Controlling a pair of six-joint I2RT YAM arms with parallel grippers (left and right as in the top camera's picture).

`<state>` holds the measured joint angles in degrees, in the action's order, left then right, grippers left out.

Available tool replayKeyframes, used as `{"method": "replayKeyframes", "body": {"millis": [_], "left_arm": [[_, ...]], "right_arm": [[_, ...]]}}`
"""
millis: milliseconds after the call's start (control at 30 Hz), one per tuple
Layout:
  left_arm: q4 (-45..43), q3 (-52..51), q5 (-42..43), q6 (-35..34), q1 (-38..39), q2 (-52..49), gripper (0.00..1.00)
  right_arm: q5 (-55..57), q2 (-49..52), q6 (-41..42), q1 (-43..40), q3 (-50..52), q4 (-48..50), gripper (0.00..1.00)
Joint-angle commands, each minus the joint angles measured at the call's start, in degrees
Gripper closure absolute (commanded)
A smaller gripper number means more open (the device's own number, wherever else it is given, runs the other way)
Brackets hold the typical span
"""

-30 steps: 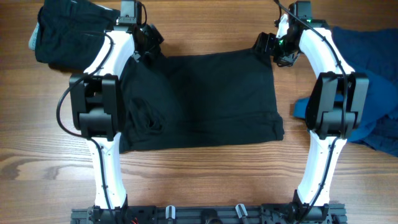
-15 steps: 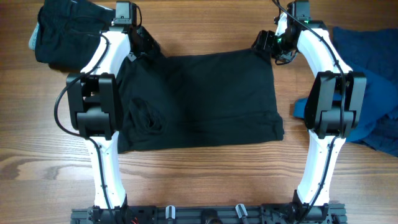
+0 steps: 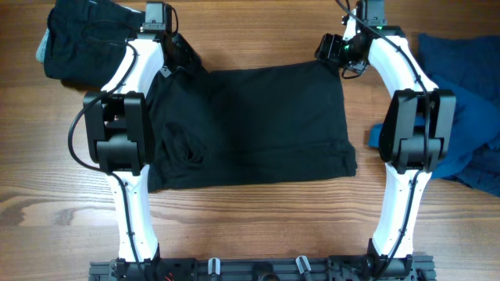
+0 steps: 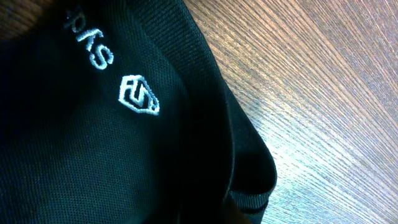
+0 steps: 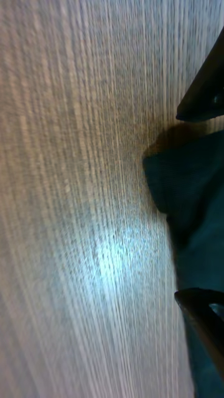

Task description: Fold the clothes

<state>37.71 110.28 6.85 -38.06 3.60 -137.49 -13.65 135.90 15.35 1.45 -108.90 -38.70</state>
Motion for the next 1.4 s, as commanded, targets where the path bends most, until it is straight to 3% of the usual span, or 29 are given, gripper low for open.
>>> {"method": "replayKeyframes", "body": {"millis": [0,233,367,533,867,1067,1267,1367], "left_arm": [[0.35,1.16,-0.55,0.09,0.15,-1.07,0.89],[0.44,1.16,-0.52,0.09,0.15,-1.07,0.9],[0.63,1.16,-0.52,0.09,0.26,-1.07,0.91],[0.7,1.16,-0.52,0.09,0.31,-1.07,0.92],[1.4,1.16,-0.52,0.11,0.31,-1.07,0.89],[1.51,1.16,-0.55,0.11,0.31,-1.07,0.89],[1.51,1.16,-0.55,0.11,0.31,-1.07,0.89],[1.77,1.16,-0.52,0.11,0.31,-1.05,0.89]], "right_arm": [[3.89,2.99,2.86,0.59,-1.07,-0.17,0.16],[4.81,4.5,4.33,0.59,-1.07,-0.33,0.17],[6.03,5.27,6.05,0.63,-1.07,-0.85,0.27],[9.29,5.27,7.39,0.63,-1.07,-2.56,0.48],[11.78,5.27,8.9,0.63,-1.07,-4.15,0.66],[9.25,5.27,7.28,1.46,-1.07,-1.53,0.65],[10.12,5.27,9.46,4.57,-1.07,-1.33,0.46],[11.85,5.27,10.71,5.73,-1.07,-1.49,0.44]]}}
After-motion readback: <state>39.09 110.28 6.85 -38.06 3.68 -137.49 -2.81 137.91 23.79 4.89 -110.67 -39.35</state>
